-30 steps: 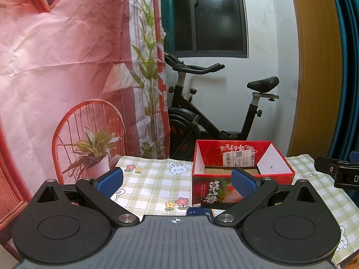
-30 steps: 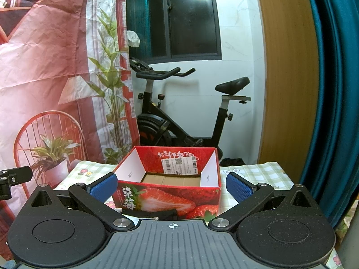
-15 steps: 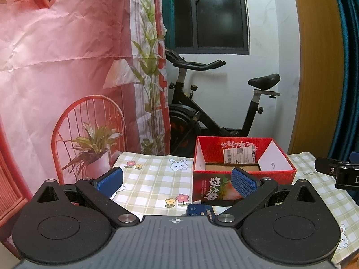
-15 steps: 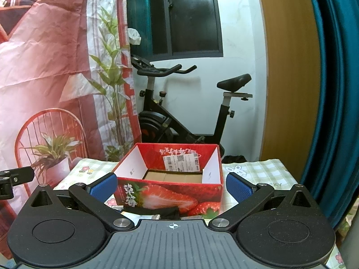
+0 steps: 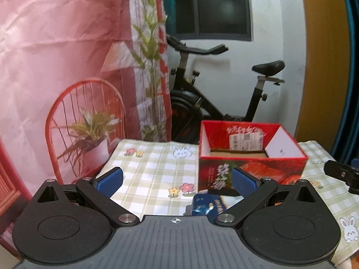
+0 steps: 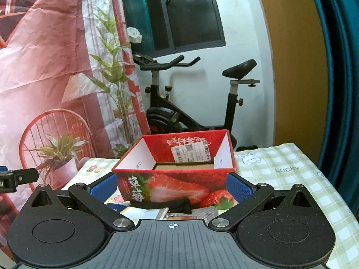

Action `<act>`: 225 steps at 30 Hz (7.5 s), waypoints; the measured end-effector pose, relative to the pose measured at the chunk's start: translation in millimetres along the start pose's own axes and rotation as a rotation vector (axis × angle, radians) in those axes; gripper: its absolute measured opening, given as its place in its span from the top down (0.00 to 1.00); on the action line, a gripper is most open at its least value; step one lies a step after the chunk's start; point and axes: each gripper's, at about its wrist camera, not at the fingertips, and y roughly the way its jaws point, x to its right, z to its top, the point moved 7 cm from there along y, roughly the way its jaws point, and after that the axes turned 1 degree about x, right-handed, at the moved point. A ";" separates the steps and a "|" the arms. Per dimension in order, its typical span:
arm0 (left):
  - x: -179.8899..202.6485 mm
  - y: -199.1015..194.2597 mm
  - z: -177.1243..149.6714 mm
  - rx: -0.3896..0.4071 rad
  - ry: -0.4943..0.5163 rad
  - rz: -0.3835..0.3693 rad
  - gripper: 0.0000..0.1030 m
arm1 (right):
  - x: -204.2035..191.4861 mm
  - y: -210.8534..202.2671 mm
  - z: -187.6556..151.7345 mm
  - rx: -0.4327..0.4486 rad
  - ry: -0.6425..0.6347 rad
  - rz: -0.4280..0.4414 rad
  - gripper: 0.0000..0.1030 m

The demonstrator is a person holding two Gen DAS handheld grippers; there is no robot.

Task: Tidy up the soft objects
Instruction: 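Lower the left tool onto the blue cotton-pad bag and close it, then close the right tool on the white-and-blue bag while the left tool holds the blue bag, then lift both held bags and carry them over the red box, then open both tools to drop the bags into the red box, then grasp the blue panda snack bag with the left tool while the right grasps the bread package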

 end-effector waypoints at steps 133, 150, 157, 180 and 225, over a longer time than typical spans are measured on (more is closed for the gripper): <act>71.2 174.8 59.1 0.049 0.066 -0.318 0.89 | -16.9 198.4 60.9 -0.087 -0.237 0.264 0.95; 87.8 293.2 34.6 -0.217 0.159 -0.305 0.88 | 0.9 315.5 17.1 -0.343 -0.212 0.214 0.95; 86.7 304.3 25.4 -0.251 0.195 -0.295 0.86 | -0.6 330.8 5.6 -0.396 -0.212 0.193 0.95; 79.0 227.5 28.5 -0.182 0.104 -0.372 0.44 | -2.2 263.9 12.3 -0.366 -0.207 0.175 0.70; 139.0 192.4 -113.2 -0.573 -0.152 -0.692 0.46 | 16.7 143.1 -106.9 -0.548 -0.178 0.341 0.35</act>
